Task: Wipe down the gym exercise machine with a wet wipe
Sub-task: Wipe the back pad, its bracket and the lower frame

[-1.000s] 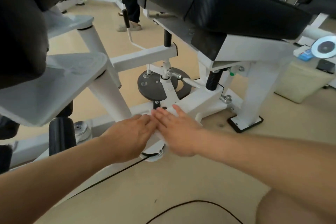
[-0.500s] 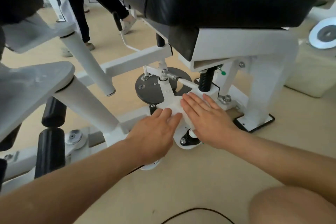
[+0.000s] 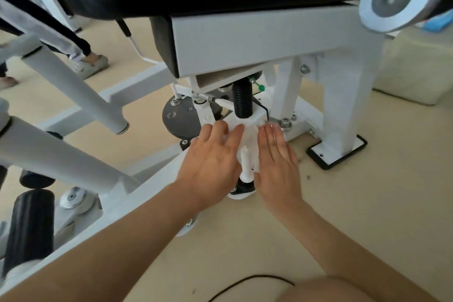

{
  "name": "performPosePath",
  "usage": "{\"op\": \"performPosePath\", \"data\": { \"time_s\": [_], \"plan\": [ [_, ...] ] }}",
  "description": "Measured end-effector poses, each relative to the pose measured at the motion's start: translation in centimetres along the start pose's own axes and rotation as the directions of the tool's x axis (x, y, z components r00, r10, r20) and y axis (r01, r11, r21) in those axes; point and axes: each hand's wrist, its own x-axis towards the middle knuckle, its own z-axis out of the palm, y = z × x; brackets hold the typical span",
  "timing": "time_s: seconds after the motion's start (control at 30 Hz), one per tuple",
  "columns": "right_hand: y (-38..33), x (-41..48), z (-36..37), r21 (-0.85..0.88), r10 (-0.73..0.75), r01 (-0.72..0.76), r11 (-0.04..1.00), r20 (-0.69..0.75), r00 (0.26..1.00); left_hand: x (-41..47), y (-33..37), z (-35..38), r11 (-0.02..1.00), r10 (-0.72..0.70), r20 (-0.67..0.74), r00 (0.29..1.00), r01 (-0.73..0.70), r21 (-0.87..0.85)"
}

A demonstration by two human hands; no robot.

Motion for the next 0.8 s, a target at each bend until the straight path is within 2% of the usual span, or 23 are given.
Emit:
{"op": "performPosePath", "data": {
  "time_s": [0.1,0.2,0.27,0.37,0.4,0.47,0.53,0.6,0.63,0.67,0.7,0.73,0.77,0.8],
  "plan": [
    [-0.4,1.5,0.0,0.068,0.068,-0.069,0.995,0.01,0.998,0.6,0.3,0.2,1.0,-0.014,-0.03,0.999,0.014,0.003],
    [-0.4,3.8,-0.9,0.14,0.072,-0.079,0.987,0.055,0.996,0.7,0.5,0.5,1.0,-0.023,-0.069,0.997,0.023,0.0],
    [0.0,6.2,-2.0,0.172,0.023,-0.046,0.984,0.135,0.991,0.6,0.6,0.6,0.998,-0.04,-0.101,0.994,0.035,-0.05],
    [0.9,9.1,-2.9,0.2,-0.019,-0.05,0.979,0.328,0.944,0.8,0.7,0.5,0.991,-0.079,-0.132,0.988,0.064,-0.119],
    [1.1,9.0,-3.0,0.179,-0.027,-0.034,0.983,0.329,0.944,1.0,0.8,0.5,0.987,-0.096,-0.142,0.985,0.076,-0.142],
    [1.1,7.3,-3.4,0.137,-0.063,0.033,0.99,0.22,0.973,1.1,1.2,0.6,0.977,-0.133,-0.163,0.978,0.102,-0.187],
    [0.8,4.3,-3.5,0.171,-0.1,0.081,0.982,0.106,0.989,1.0,1.7,1.0,0.974,-0.158,-0.209,0.965,0.117,-0.196],
    [0.8,1.2,-2.4,0.35,-0.085,0.077,0.933,0.008,0.996,0.5,2.5,1.6,0.974,-0.156,-0.239,0.958,0.109,-0.201],
    [0.8,0.1,-2.0,0.539,0.025,-0.026,0.842,0.01,1.0,0.2,3.0,1.9,0.972,-0.141,-0.229,0.963,0.091,-0.216],
    [0.8,-0.5,-1.9,0.738,0.194,-0.206,0.642,0.104,0.976,-0.2,3.6,2.1,0.97,-0.106,-0.2,0.974,0.057,-0.235],
    [0.8,-0.6,-2.0,0.855,0.322,-0.405,0.324,0.303,0.897,-0.5,4.2,2.4,0.968,-0.057,-0.146,0.988,0.02,-0.25],
    [1.0,-0.5,-2.2,0.834,0.315,-0.552,0.003,0.523,0.792,-0.8,4.7,2.7,0.964,-0.018,-0.077,0.997,-0.003,-0.266],
    [1.3,-0.3,-2.2,0.76,0.233,-0.619,-0.196,0.65,0.724,-0.9,5.0,3.1,0.955,-0.003,-0.016,1.0,-0.002,-0.295],
    [1.7,0.0,-2.4,0.723,0.155,-0.645,-0.247,0.686,0.711,-0.9,5.1,3.4,0.94,-0.018,0.013,1.0,0.021,-0.34]
  ]
}}
